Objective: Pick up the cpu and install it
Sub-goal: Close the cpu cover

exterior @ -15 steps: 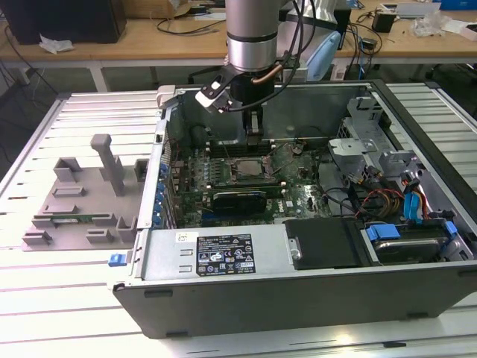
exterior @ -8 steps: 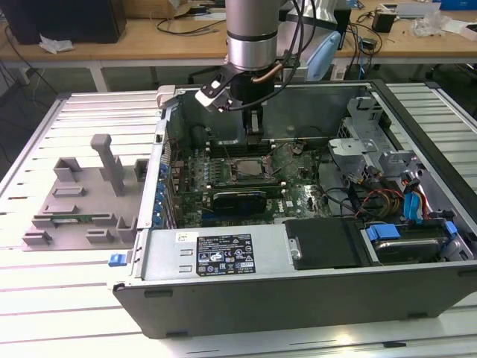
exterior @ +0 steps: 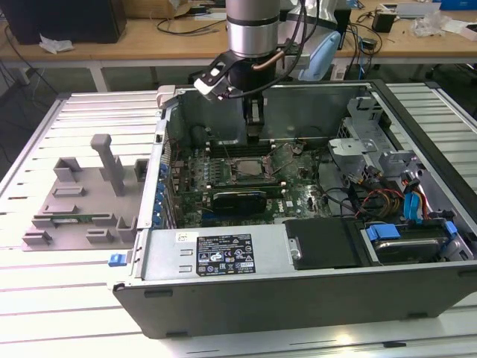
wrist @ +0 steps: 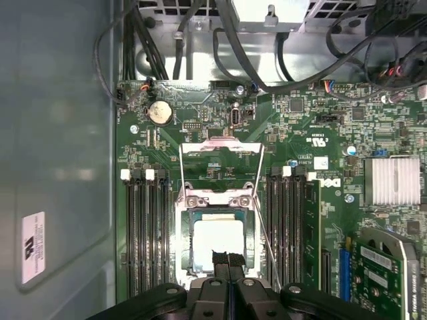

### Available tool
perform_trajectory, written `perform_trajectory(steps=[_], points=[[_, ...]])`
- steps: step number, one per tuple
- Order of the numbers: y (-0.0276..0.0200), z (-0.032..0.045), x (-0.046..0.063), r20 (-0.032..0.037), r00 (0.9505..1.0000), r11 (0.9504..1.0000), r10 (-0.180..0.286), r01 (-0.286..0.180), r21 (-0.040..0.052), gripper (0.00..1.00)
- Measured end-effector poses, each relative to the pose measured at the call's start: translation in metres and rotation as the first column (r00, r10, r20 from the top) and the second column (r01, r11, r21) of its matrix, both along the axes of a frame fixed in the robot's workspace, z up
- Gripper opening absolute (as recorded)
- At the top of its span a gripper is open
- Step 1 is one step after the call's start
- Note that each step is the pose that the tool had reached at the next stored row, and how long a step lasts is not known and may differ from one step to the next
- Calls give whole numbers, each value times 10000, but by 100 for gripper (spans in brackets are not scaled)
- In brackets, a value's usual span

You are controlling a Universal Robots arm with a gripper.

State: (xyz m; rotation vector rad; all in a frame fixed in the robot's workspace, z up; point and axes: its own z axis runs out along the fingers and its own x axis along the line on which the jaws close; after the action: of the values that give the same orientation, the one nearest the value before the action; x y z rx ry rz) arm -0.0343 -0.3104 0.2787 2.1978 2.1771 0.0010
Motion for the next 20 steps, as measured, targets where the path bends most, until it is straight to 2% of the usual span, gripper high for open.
perform_trajectory(steps=[4, 6, 16, 19, 20], points=[[0, 22, 5, 1, 10000, 10000, 0, 0, -7, 11], [0, 22, 43, 0, 10000, 10000, 0, 0, -13, 11], [0, 23, 396, 0, 10000, 10000, 0, 0, -14, 11], [0, 21, 530, 0, 10000, 10000, -1, 1, -13, 11], [0, 17, 607, 1, 10000, 10000, -1, 1, -12, 11]])
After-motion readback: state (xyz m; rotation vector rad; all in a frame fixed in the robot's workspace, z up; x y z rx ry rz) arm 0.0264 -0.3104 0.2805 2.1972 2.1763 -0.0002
